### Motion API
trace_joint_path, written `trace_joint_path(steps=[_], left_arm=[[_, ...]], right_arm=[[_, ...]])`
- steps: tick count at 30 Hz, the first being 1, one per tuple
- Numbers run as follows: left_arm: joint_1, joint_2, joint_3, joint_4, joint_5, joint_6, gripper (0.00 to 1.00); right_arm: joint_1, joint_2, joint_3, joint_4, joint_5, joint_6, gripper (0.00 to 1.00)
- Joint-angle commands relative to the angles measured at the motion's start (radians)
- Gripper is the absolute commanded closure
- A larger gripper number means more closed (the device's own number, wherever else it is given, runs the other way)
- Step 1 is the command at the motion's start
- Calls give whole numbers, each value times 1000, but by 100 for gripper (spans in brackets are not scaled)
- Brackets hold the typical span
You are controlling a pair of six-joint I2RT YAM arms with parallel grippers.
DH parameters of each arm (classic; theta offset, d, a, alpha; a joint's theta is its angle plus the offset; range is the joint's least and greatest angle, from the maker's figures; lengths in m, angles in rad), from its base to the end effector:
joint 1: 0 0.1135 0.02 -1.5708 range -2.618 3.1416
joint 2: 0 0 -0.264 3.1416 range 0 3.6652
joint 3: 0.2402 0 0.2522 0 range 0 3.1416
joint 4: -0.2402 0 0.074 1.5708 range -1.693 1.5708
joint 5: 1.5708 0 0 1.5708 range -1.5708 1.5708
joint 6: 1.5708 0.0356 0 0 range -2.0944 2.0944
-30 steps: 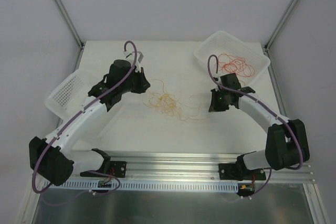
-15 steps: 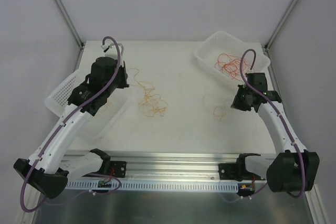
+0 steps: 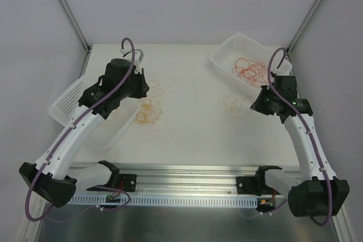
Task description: Untangle the cables
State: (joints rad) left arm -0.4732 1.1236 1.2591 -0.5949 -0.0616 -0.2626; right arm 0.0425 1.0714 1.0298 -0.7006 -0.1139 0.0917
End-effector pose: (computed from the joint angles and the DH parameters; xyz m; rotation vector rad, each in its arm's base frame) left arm 0.2134 -0.1068 0.3955 0.1767 2.0450 -0.3994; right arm 0.2210 0.0134 0.3211 -0.0011 2.3154 0.1999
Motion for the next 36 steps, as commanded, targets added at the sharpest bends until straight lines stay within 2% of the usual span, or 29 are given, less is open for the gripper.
trace_joint_path(steps=[1, 4, 8, 9, 10, 12, 13, 16, 17, 19, 20, 24, 30, 36], left_arm=[[-59, 24, 66, 63, 202, -30, 100], [-126, 45, 83, 93, 241, -33, 100], [-194, 111, 31, 121, 256, -55, 100], [-206, 123, 13, 129, 258, -59, 97], [-229, 149, -21, 141, 256, -67, 85], [-251, 172, -43, 147, 253, -72, 77], [-260, 188, -56, 150, 250, -73, 67], [-286, 196, -53, 155, 247, -61, 52], [-291, 193, -49, 159, 247, -55, 41], [-294, 176, -35, 167, 256, -20, 31], [-295, 170, -32, 179, 264, -6, 22], [-303, 128, -24, 249, 360, 48, 9], [-326, 102, -43, 395, 445, 54, 9], [-355, 162, -3, 437, 454, 14, 13]], right_arm=[[45, 1, -34, 35, -79, -6, 99], [66, -11, -28, 49, -96, -20, 99], [91, -33, 12, 59, -127, -53, 99], [95, -40, 19, 59, -138, -59, 99], [109, -53, 29, 62, -147, -69, 99], [122, -65, 56, 62, -174, -86, 99], [138, -80, 64, 62, -178, -86, 100], [161, -103, 102, 59, -197, -115, 99], [166, -114, 113, 59, -207, -121, 99], [177, -125, 142, 61, -256, -135, 99], [183, -125, 151, 61, -276, -138, 99], [218, -114, 182, 64, -357, -138, 99], [299, -100, 182, 115, -386, -99, 99], [388, -82, 177, 168, -368, -60, 99]])
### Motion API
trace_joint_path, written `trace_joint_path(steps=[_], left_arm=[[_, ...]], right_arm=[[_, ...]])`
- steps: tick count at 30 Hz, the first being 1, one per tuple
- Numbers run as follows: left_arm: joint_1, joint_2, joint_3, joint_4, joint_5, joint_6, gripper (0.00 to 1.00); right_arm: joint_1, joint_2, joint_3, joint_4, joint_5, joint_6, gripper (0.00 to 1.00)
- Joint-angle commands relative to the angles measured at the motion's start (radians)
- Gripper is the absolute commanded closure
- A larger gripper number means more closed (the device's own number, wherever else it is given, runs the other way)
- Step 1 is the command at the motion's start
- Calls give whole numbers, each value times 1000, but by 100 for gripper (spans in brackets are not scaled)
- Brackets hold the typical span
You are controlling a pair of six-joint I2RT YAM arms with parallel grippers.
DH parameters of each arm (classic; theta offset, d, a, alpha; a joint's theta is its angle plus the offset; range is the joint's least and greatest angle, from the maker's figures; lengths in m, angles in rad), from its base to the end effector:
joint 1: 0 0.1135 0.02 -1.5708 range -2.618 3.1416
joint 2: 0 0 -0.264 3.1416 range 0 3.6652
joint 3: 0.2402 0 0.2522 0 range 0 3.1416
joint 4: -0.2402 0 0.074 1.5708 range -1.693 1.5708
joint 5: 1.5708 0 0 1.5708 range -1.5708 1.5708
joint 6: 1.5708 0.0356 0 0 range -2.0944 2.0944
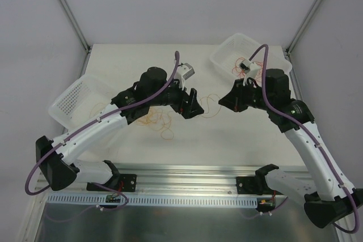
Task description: Untangle the cables
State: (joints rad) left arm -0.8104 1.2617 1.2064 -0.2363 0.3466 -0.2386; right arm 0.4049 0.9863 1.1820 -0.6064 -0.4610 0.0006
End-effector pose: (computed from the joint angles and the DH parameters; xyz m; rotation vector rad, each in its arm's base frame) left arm 0.1915 -0.2188 0.3805 0.7990 1.8115 -1.0289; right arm 0.1776 0.0934 0.3979 -0.6968 1.8815 0.7175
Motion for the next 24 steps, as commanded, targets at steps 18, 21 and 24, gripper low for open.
trace_joint_path(steps=[18, 21, 24], left_arm=[[-64, 30, 31, 83, -119, -2, 100], [-52, 8, 68, -20, -155, 60, 100], [-38, 8, 102, -112, -178, 79, 100]], right_arm=[[132, 40, 48, -67, 382, -86, 99], [132, 35, 64, -148, 616, -117, 99], [130, 20, 74, -170, 718, -129, 99]])
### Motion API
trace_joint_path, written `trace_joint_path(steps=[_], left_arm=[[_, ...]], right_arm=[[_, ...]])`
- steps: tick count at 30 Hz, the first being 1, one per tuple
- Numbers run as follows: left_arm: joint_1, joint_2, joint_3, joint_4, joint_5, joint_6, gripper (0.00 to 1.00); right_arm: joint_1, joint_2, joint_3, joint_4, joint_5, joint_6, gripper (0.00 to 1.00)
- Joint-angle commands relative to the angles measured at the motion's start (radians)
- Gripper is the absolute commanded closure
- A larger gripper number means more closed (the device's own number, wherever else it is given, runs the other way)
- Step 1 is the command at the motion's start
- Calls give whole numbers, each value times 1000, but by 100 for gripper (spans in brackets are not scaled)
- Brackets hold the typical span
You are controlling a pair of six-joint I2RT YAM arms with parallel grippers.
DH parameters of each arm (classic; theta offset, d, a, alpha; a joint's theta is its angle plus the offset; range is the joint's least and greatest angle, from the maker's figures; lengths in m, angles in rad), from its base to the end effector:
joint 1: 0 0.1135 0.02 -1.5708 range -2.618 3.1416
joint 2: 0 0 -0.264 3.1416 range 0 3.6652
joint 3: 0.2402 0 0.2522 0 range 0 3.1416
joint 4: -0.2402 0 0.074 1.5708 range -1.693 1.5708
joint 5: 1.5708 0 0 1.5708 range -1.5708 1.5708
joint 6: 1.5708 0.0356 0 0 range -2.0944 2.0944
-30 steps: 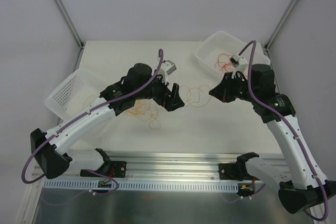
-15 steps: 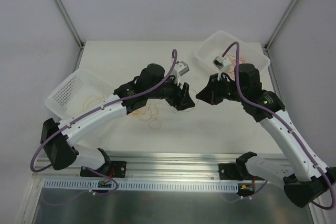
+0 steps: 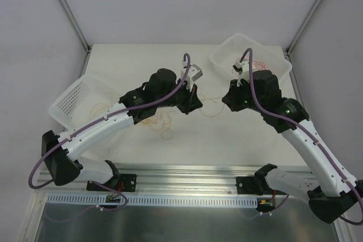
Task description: Untangle the cables
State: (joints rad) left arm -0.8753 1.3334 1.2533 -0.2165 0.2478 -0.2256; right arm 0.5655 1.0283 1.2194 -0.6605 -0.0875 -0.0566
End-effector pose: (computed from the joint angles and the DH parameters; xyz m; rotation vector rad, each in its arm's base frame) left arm 0.1924 -0.2441 0.3786 0.8013 1.8102 -0.9723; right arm 0.1760 0.1154 0.3955 -0.6838 1.9461 0.4061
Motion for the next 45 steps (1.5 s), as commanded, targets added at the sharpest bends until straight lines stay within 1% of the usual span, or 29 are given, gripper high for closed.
trace_joint_path(steps=[1, 3, 4, 5, 6, 7, 8, 9, 11, 12, 14, 15, 19, 20, 23, 24, 25, 28, 29, 32, 33, 36, 39, 40, 41, 42, 43, 44, 45], left_arm=[[36, -66, 55, -148, -84, 66, 100], [50, -71, 58, -161, -110, 52, 100], [56, -71, 60, -165, -122, 46, 100], [76, -69, 64, -181, -133, 40, 100], [85, -65, 77, -185, -142, 31, 100], [99, -66, 83, -191, -160, 26, 100], [123, -66, 90, -201, -169, 20, 100], [142, -68, 109, -205, -173, 14, 100], [173, -69, 132, -221, -177, 12, 100], [209, -77, 155, -225, -182, 14, 100], [248, -83, 172, -236, -208, 20, 100], [283, -89, 187, -253, -220, 29, 100], [389, -120, 212, -300, -300, 43, 100], [409, -137, 216, -308, -345, 45, 100], [499, -157, 212, -331, -416, 48, 100], [521, -168, 195, -333, -465, 48, 100], [571, -175, 183, -336, -479, 48, 100], [653, -188, 123, -343, -512, 20, 100], [698, -189, 104, -342, -521, 11, 100], [769, -192, 34, -342, -542, -29, 100], [818, -185, -3, -340, -539, -34, 100], [895, -160, -70, -340, -539, -57, 100], [933, -131, -112, -337, -562, -67, 100], [937, -125, -117, -337, -570, -66, 97], [941, -117, -121, -339, -573, -64, 91], [944, -109, -127, -339, -565, -64, 74], [944, -108, -129, -339, -549, -63, 61], [944, -112, -133, -339, -529, -64, 46], [944, -117, -140, -337, -481, -66, 32]], right_arm=[[-30, -30, 35, -107, 333, -75, 99], [-30, -34, 31, -70, 244, -60, 99], [-30, -37, 26, -56, 214, -51, 98], [-29, -39, 23, -41, 150, -42, 95], [-30, -40, 19, -9, 116, -28, 81], [-30, -40, 11, 7, 82, -11, 73], [-29, -42, 6, 22, -7, -2, 65], [-30, -40, 2, 51, -39, 7, 49], [-30, -51, -9, 74, -121, 24, 41], [-29, -56, -12, 90, -139, 27, 36], [-30, -66, -23, 102, -164, 31, 32], [-30, -79, -26, 110, -166, 29, 28], [-30, -89, -32, 98, -159, 23, 24], [-29, -89, -40, 98, -159, 23, 24], [-30, -91, -54, 94, -169, 24, 22], [-30, -91, -63, 99, -173, 26, 20], [-29, -91, -66, 99, -176, 26, 19], [-29, -85, -77, 102, -195, 24, 16], [-30, -80, -75, 99, -201, 21, 15], [-30, -73, -83, 96, -210, 17, 13], [-29, -70, -84, 98, -210, 17, 13], [-29, -62, -100, 105, -216, 14, 12], [-30, -45, -123, 117, -235, 15, 12], [-29, -42, -129, 122, -241, 17, 12], [-26, -39, -141, 127, -242, 20, 12], [-27, -36, -149, 133, -241, 20, 12], [-27, -30, -152, 136, -238, 21, 11], [-26, -27, -156, 137, -227, 23, 11], [-26, -24, -162, 142, -225, 24, 12]])
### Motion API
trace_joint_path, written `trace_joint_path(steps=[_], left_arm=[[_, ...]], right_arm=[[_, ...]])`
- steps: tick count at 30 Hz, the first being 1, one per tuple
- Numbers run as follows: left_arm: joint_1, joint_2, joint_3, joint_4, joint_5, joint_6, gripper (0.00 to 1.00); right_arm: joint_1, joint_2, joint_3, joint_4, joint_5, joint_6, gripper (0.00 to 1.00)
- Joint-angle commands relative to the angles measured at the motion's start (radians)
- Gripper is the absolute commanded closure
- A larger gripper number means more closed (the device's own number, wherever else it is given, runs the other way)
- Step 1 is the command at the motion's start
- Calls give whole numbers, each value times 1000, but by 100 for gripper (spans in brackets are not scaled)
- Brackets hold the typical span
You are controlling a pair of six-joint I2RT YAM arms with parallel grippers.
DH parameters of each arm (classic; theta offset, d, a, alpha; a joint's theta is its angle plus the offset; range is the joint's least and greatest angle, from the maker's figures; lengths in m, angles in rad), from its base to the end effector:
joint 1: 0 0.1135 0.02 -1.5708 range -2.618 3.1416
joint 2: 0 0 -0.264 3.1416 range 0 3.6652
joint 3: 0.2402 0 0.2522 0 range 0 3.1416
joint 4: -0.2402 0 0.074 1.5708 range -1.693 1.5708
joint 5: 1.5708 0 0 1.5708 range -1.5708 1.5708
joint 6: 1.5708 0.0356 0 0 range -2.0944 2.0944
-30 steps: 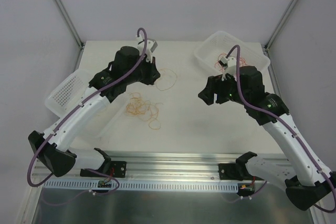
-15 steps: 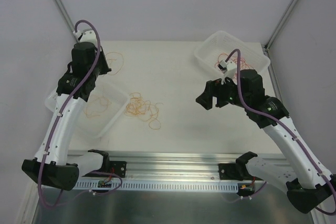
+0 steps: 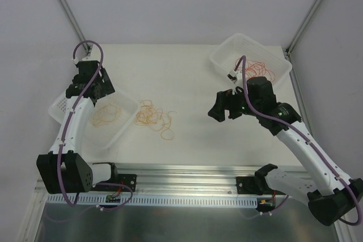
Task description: Untangle the cables
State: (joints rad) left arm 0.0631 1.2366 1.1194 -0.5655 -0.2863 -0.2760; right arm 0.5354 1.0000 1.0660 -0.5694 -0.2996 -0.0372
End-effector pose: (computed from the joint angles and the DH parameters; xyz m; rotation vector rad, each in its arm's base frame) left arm 0.2664 0.0269 0.3256 -0.5254 2.1659 0.2063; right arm 0.1774 0.1174 0.3596 -0.7725 1.9610 0.6129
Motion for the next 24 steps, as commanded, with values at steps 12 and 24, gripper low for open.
trace_joint_path(steps=[12, 24], left_arm=[[-331, -91, -78, 12, 243, -195, 9], [-749, 145, -102, 50, 181, -371, 22]], right_arm=[[5, 29, -26, 83, 45, 31, 11], [6, 20, -60, 109, 76, 33, 9]])
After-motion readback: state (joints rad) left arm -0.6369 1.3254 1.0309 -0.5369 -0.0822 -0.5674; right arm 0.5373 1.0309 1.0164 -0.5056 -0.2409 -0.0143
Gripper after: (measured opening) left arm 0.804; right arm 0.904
